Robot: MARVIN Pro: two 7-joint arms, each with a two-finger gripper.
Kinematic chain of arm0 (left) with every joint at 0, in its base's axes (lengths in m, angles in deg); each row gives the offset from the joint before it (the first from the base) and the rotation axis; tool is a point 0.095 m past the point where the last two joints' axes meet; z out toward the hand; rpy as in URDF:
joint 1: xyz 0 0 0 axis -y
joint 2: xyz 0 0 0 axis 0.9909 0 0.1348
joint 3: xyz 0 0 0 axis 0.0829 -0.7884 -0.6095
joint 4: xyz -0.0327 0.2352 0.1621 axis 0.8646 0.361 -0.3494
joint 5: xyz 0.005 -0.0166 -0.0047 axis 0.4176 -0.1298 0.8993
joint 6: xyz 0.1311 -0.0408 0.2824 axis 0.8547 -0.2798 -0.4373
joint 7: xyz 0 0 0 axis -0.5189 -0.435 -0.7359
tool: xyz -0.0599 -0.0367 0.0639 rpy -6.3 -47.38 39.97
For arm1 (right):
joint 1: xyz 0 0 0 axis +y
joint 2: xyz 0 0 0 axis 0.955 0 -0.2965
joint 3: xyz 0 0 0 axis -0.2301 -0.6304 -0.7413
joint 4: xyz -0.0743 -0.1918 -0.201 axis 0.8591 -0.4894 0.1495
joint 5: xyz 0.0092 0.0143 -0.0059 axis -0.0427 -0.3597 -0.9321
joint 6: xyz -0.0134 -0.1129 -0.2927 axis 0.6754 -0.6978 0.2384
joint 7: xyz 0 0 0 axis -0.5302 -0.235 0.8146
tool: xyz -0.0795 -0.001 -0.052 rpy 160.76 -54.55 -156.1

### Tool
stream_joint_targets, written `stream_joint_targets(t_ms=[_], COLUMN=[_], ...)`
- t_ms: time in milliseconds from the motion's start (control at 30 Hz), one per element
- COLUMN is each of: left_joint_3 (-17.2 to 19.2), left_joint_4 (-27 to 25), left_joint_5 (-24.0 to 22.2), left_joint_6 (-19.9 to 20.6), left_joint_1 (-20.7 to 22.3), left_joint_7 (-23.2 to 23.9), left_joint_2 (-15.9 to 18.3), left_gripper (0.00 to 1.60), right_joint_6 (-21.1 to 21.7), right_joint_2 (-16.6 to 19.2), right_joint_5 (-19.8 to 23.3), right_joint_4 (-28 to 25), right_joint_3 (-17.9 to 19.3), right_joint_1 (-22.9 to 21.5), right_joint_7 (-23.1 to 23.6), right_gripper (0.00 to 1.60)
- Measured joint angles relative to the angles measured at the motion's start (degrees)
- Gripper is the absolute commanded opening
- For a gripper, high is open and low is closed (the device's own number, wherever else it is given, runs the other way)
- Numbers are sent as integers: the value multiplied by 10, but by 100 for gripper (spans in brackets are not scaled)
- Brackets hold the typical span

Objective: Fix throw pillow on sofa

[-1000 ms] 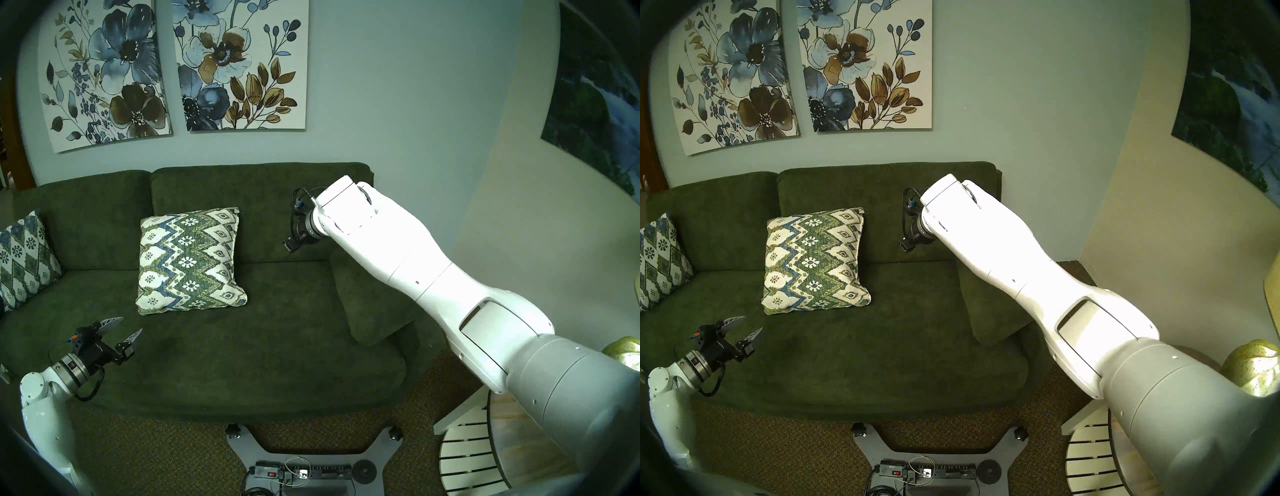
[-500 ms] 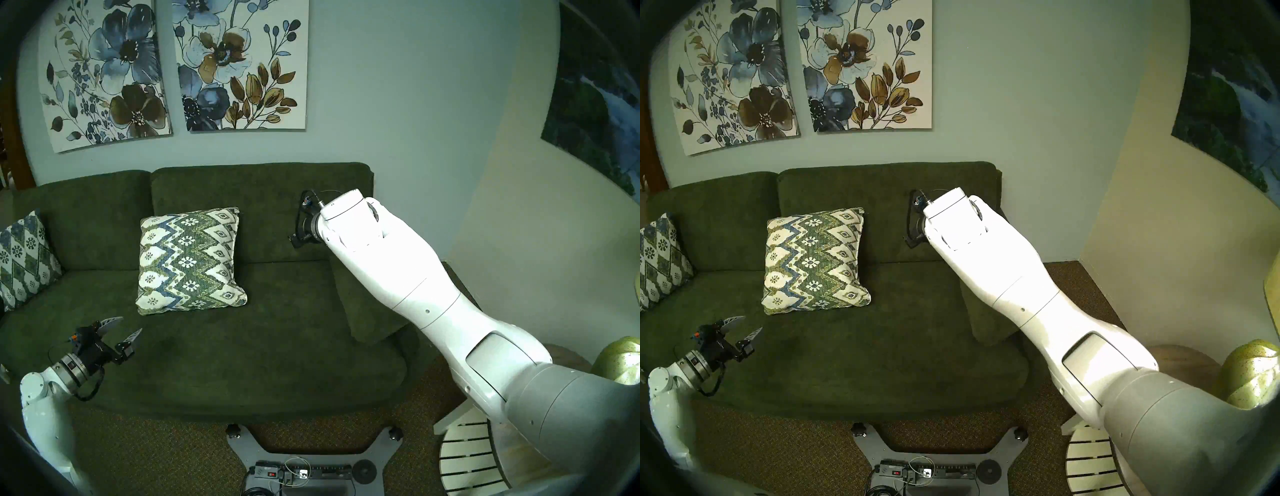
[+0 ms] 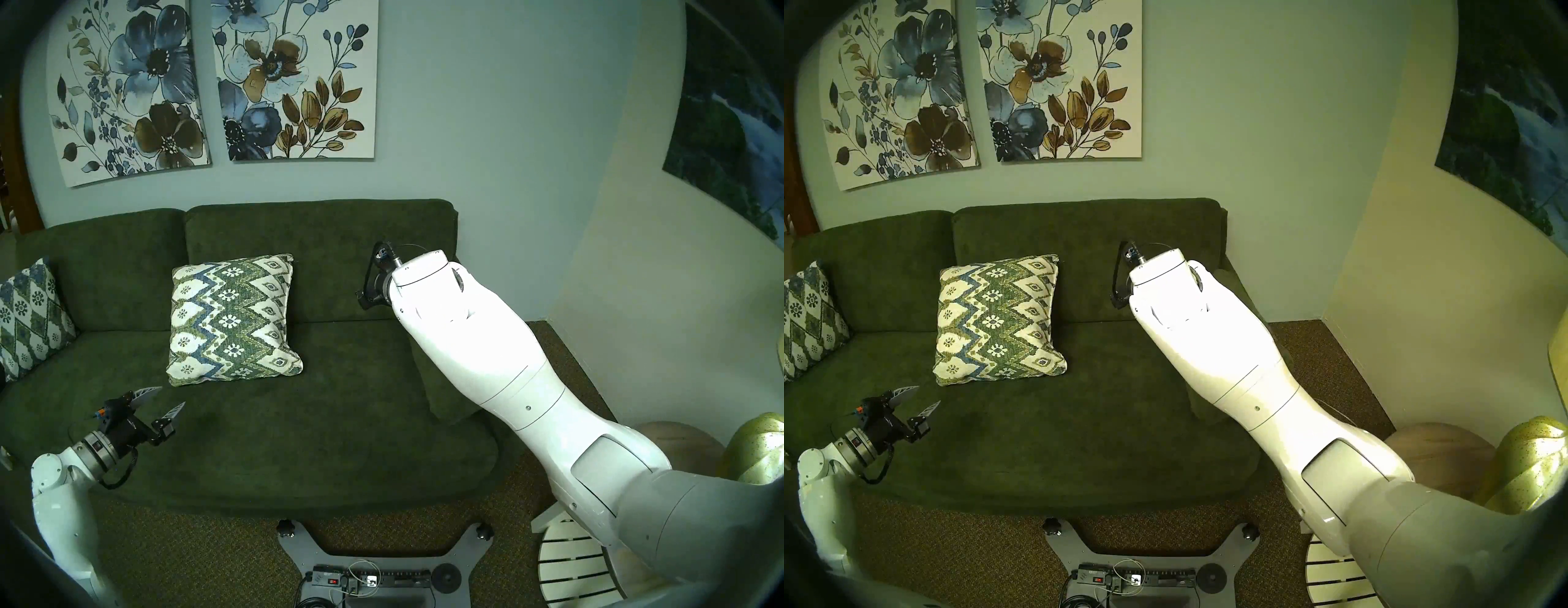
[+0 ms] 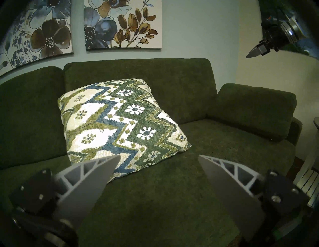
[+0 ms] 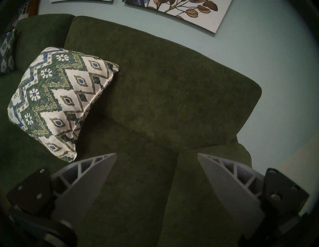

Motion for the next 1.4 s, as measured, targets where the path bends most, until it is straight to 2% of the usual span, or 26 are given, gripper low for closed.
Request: stream_joint_targets(t_ms=[400, 700, 1000, 1400], left_joint_3=[-121, -196, -216, -231], left_joint_4=[-68, -74, -25, 71], left_joint_5=[18, 29, 40, 60], left_joint_6=[37, 102, 171, 251], left_joint_1=[68, 119, 165, 231], left_joint_7=[-85, -178, -266, -376], left_joint_2=[-45, -69, -70, -60], left_gripper=[160, 160, 160, 160], right_joint_6=[0, 0, 0, 0], right_joint_2=[-2, -3, -4, -5], right_joint_5=[13, 16, 17, 18], right_joint_4=[0, 0, 1, 1], right_joint_3=[0, 0, 1, 1], right_joint_1=[1, 1, 1, 1], right_joint_7=[-9, -14, -18, -24], right_gripper=[160, 160, 160, 160])
